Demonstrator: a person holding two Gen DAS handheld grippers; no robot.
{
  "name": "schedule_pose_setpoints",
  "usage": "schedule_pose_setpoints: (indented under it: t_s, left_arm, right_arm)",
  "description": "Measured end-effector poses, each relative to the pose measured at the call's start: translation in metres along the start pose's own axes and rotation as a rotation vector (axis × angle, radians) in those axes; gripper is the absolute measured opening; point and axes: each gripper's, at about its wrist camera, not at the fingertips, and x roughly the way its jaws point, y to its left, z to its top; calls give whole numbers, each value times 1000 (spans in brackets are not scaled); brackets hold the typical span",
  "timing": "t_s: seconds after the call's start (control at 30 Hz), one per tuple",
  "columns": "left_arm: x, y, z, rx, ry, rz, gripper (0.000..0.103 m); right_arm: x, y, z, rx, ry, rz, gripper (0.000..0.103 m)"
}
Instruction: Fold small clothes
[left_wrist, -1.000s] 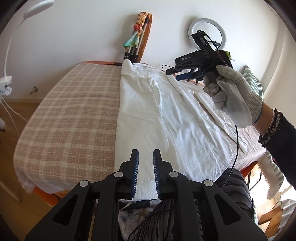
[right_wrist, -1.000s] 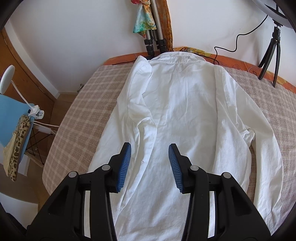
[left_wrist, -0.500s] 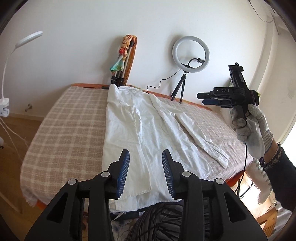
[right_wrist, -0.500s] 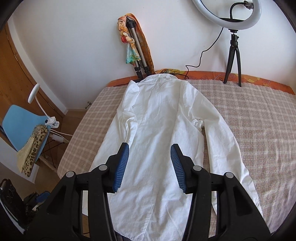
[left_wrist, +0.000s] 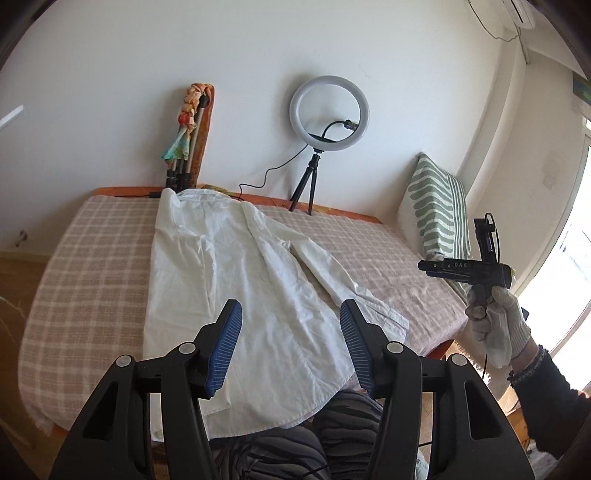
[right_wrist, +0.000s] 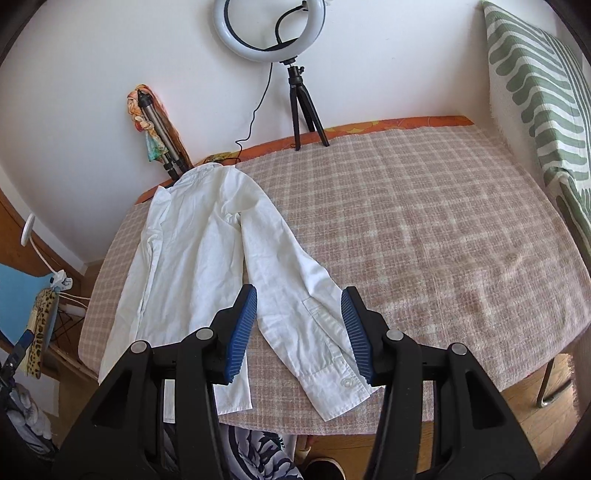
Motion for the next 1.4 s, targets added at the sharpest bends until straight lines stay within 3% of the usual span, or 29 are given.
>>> schedule_pose_setpoints:
  t_s: [0.2,0.33,0.63,0.67,0.73,0.77,0.8,0.9,1.1,1.23,1.4]
  left_arm:
    - [52,-23,-16,8,104,-45,54]
    - [78,-30,-28,11,160,-44,54]
    - [99,4,-55,-72,233,8,54]
    - [98,7,-57,-78,233,15,54]
    - [97,12,-60,-81,230,24,54]
    - [97,13,-61,-83,229,27,54]
    - [98,15,-62,-84,229,28,54]
    - [100,17,-62,-89,230,25,54]
    - [103,20,-63,-66,230,36,54]
    - [105,25,-63,-77,227,45,54]
    - [106,36,-64,-91,224,75,54]
  right_arm:
    - [44,-59,-38,113,68,-84,50]
    - [75,-88,-50,211,122,-79,51]
    - [93,-71,-58,112,108,-155,52]
    - [94,-66,-58,88,108,-165,50]
    - [97,-57,-59,31,114,-194,25]
    - [98,-53,-58,9,117,-205,17]
    - [98,-51,-58,7,120,-197,8]
    - [94,-50,-52,39,109,-173,6]
    - [69,-26,-43,90,48,-25,5]
    - [51,25,-37,38,-4,86,5]
    - [41,113,-41,-150,6,218,5]
